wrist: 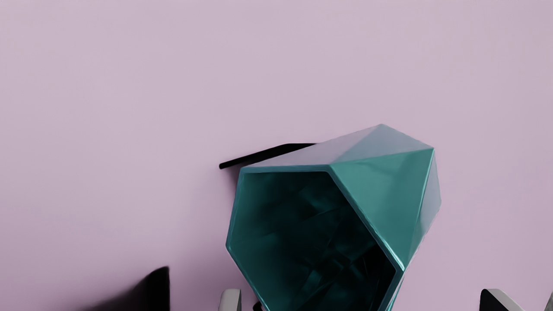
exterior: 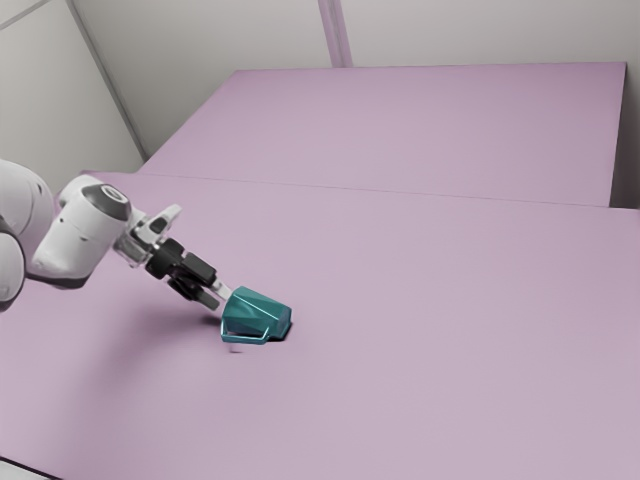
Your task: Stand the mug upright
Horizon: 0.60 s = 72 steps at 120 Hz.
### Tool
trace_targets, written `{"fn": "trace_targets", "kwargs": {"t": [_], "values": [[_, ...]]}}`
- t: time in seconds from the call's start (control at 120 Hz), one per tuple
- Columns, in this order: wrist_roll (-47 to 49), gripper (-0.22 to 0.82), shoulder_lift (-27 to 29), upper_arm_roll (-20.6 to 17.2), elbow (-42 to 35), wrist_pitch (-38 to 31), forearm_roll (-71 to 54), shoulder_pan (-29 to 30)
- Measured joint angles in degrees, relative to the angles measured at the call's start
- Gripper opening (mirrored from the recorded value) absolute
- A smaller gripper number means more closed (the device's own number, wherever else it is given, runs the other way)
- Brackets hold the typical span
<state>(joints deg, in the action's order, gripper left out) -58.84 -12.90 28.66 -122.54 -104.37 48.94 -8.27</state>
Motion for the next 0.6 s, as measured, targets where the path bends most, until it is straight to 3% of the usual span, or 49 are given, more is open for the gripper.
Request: {"fn": "trace_targets", "kwargs": {"t": [0.6], "values": [[-3.75,0.6,-1.34,-0.52,-1.4,1.66,6.93,-1.31]]}}
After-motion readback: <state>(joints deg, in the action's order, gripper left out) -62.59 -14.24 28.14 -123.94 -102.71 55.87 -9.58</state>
